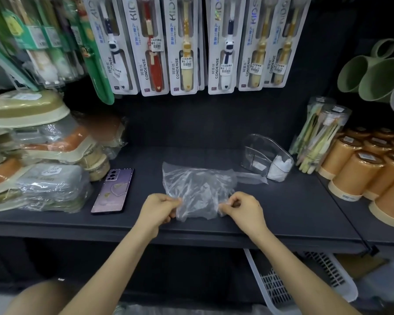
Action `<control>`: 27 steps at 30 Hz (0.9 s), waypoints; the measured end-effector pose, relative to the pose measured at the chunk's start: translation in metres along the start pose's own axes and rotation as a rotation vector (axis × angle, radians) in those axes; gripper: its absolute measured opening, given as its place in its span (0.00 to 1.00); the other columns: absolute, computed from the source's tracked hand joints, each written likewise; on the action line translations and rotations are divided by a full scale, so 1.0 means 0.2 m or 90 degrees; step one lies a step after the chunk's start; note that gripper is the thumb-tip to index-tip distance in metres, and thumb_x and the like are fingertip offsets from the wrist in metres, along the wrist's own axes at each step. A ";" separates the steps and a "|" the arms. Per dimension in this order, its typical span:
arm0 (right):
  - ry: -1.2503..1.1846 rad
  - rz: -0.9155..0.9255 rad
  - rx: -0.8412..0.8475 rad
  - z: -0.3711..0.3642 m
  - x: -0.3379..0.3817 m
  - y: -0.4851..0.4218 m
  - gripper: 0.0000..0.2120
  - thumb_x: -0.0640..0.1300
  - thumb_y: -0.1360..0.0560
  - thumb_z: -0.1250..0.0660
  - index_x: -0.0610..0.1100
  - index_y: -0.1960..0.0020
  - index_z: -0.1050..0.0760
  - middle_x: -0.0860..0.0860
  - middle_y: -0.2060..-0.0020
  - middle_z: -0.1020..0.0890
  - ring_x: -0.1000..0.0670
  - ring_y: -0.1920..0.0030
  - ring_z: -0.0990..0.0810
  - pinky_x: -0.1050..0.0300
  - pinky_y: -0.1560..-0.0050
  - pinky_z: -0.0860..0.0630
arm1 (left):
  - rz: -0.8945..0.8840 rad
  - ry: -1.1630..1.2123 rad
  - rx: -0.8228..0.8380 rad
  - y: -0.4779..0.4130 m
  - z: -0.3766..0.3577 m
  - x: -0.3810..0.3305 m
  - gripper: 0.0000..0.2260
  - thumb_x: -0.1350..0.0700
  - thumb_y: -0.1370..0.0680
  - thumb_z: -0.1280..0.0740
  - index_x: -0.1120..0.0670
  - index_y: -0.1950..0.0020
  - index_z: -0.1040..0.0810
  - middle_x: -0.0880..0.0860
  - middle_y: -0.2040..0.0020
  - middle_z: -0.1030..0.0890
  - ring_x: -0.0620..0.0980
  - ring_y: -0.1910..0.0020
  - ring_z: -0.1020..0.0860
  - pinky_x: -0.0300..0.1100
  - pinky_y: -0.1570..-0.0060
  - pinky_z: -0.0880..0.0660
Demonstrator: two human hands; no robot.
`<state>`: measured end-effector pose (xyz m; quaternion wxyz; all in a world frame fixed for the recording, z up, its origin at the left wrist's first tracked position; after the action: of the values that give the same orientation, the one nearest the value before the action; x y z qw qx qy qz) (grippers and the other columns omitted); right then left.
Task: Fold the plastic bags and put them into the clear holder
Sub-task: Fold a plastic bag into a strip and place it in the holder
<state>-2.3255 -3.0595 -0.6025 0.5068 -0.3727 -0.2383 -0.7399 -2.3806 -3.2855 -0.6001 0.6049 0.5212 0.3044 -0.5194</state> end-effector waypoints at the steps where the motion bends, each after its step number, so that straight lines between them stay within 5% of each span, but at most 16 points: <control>1: -0.051 -0.016 0.001 0.02 -0.01 0.00 0.12 0.42 0.32 0.25 0.46 0.66 0.28 0.51 0.68 0.20 0.53 0.66 0.23 0.61 0.65 0.30 | 0.017 0.041 0.004 -0.01 0.01 0.01 0.12 0.60 0.23 0.31 0.60 0.65 0.24 0.53 0.73 0.25 0.48 0.72 0.29 0.35 0.73 0.31; 9: -0.393 -0.143 0.061 0.26 -0.14 0.01 0.11 0.33 0.29 0.28 0.41 0.48 0.24 0.49 0.71 0.21 0.53 0.71 0.27 0.63 0.73 0.31 | 0.084 0.278 -0.018 -0.09 0.18 0.05 0.09 0.69 0.24 0.33 0.60 0.62 0.28 0.57 0.65 0.21 0.44 0.75 0.21 0.30 0.76 0.27; 13: -0.433 -0.202 0.093 0.29 -0.22 0.04 0.10 0.33 0.27 0.30 0.40 0.47 0.22 0.50 0.69 0.24 0.53 0.68 0.30 0.62 0.72 0.32 | 0.120 0.351 0.020 -0.10 0.17 0.10 0.11 0.72 0.25 0.34 0.57 0.59 0.29 0.52 0.72 0.20 0.44 0.76 0.22 0.30 0.77 0.28; 17: -0.484 -0.248 0.094 0.30 -0.25 0.06 0.09 0.35 0.25 0.32 0.34 0.46 0.22 0.50 0.72 0.28 0.53 0.71 0.35 0.62 0.74 0.37 | 0.116 0.361 -0.008 -0.10 0.17 0.13 0.10 0.71 0.23 0.37 0.57 0.54 0.26 0.54 0.64 0.22 0.42 0.77 0.26 0.30 0.79 0.32; 23: -0.210 -0.118 0.146 0.28 -0.18 0.09 0.15 0.48 0.27 0.28 0.50 0.41 0.24 0.50 0.51 0.20 0.53 0.56 0.22 0.61 0.65 0.26 | 0.103 0.329 -0.023 -0.12 0.16 0.13 0.12 0.70 0.21 0.41 0.55 0.53 0.23 0.55 0.61 0.22 0.43 0.76 0.25 0.30 0.80 0.32; 25: -0.059 -0.055 0.147 0.22 -0.16 0.06 0.20 0.51 0.30 0.26 0.54 0.40 0.26 0.53 0.50 0.22 0.55 0.56 0.23 0.61 0.58 0.27 | 0.094 0.301 -0.029 -0.11 0.17 0.12 0.12 0.69 0.21 0.40 0.55 0.54 0.23 0.54 0.61 0.22 0.44 0.75 0.24 0.30 0.80 0.32; 27: -0.012 -0.036 0.089 0.19 -0.15 0.01 0.15 0.52 0.30 0.26 0.53 0.45 0.24 0.55 0.53 0.22 0.56 0.56 0.23 0.60 0.55 0.28 | 0.081 0.272 -0.035 -0.10 0.17 0.11 0.11 0.69 0.21 0.38 0.54 0.53 0.22 0.54 0.62 0.22 0.45 0.73 0.24 0.30 0.79 0.32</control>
<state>-2.3054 -3.0144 -0.6029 0.5085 -0.3363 -0.3043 -0.7319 -2.3997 -3.3238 -0.6172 0.5722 0.6209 0.4060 -0.3496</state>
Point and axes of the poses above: each hand's wrist, its own y-axis away from the middle knuckle, its own z-axis out of the back of the hand, x = y × z, the point moved 6 cm from there along -y, towards the middle knuckle
